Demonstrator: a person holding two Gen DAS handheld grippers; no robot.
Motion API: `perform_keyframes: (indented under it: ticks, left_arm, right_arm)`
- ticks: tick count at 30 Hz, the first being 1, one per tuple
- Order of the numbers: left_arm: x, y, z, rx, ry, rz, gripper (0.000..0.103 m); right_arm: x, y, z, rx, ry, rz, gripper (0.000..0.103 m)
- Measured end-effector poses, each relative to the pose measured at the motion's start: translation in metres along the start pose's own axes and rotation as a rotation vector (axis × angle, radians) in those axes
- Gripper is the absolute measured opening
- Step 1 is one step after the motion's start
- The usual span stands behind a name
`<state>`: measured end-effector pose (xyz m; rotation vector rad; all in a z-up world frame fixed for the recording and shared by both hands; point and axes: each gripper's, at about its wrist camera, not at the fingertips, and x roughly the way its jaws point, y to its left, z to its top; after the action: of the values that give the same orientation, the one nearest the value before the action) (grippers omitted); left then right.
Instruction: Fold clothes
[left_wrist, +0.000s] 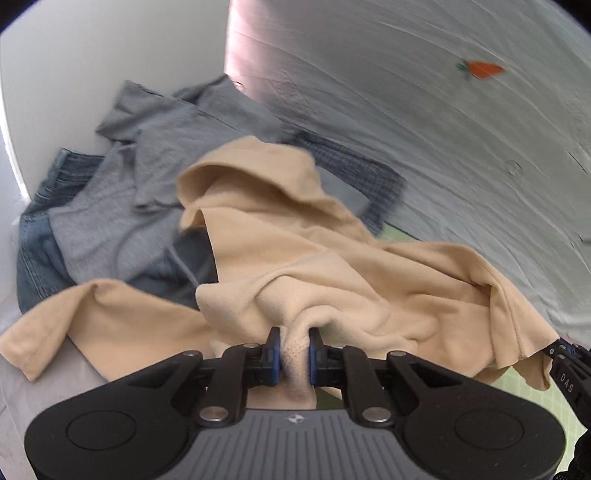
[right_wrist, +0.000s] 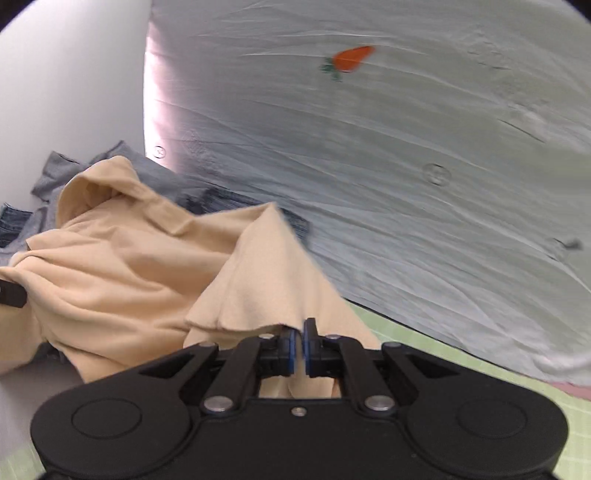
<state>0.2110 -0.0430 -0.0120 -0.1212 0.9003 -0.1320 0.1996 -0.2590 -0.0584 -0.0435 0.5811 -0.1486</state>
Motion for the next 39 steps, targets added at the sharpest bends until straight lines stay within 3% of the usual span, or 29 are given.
perform_keyframes:
  ticks: [6,10,13,18,21,23,28,32,39]
  left_arm:
    - [-0.028,-0.079,-0.103,0.126,0.144,-0.138,0.015]
    - [-0.045,-0.127,-0.169,0.201,0.238,-0.220,0.015]
    - [-0.056,-0.140,-0.196,0.202,0.279,-0.223,0.015]
    - [-0.075,-0.154,-0.226,0.195,0.277,-0.176,0.020]
    - [-0.084,-0.156,-0.231,0.184,0.252,-0.142,0.027]
    - [-0.089,-0.156,-0.233,0.169,0.238,-0.118,0.037]
    - [-0.097,-0.152,-0.228,0.117,0.198,-0.055,0.075]
    - [-0.092,-0.148,-0.227,0.091,0.216,-0.023,0.079]
    - [-0.065,-0.141,-0.223,0.031,0.302,-0.031,0.079]
  right_arm:
    - [-0.118,-0.119,-0.110,0.155,0.133,-0.250,0.004]
    - [-0.190,-0.179,-0.170,0.260,0.217,-0.368,0.004]
    - [-0.230,-0.213,-0.201,0.302,0.268,-0.416,0.004]
    - [-0.266,-0.243,-0.238,0.318,0.304,-0.403,0.004]
    - [-0.270,-0.250,-0.245,0.334,0.322,-0.357,0.006]
    - [-0.272,-0.252,-0.245,0.348,0.316,-0.336,0.023]
    - [-0.282,-0.253,-0.234,0.369,0.260,-0.292,0.046]
    - [-0.289,-0.257,-0.215,0.425,0.175,-0.260,0.074]
    - [-0.257,-0.244,-0.190,0.357,0.181,-0.241,0.078]
